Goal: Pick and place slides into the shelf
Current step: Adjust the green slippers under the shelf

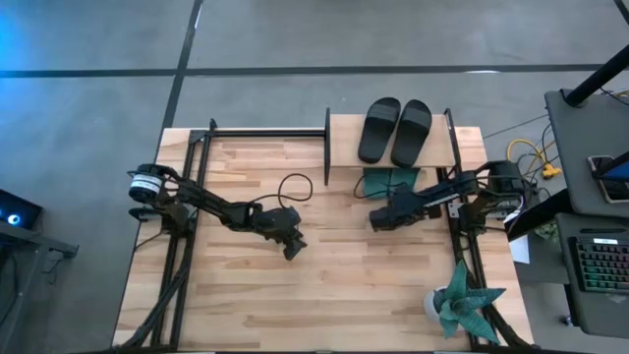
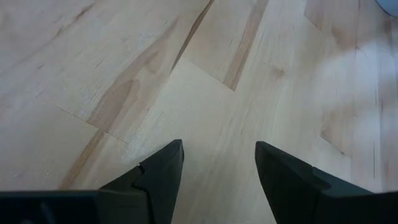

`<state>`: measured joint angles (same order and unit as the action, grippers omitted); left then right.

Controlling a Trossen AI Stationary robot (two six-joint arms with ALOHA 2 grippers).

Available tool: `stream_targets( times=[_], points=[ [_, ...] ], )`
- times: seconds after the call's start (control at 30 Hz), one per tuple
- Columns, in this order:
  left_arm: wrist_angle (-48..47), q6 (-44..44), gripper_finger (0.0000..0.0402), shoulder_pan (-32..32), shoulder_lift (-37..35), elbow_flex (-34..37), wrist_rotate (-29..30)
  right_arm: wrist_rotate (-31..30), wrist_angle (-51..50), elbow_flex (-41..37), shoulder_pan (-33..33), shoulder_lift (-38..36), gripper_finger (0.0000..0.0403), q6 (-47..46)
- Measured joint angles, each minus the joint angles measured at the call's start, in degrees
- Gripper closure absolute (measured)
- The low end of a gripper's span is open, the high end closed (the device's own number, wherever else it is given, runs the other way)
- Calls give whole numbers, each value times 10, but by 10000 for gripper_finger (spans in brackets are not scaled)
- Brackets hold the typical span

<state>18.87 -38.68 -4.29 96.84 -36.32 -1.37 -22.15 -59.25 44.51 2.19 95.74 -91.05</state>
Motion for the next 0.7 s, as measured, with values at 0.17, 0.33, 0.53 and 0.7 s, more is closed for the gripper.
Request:
stream_targets(
  times=[0.17,0.33,0.53,0.7],
  points=[
    [0,0,210,0,0,0,0,-18,0,-17,-8,0,394,-20],
    [0,0,210,0,0,0,0,-47,-19,-20,-23,0,394,-35],
    [0,-1,210,0,0,0,1,-63,-25,-20,-50,0,394,-16],
    [0,-2,210,0,0,0,0,-49,-22,-7,-43,-23,394,6]
  ],
)
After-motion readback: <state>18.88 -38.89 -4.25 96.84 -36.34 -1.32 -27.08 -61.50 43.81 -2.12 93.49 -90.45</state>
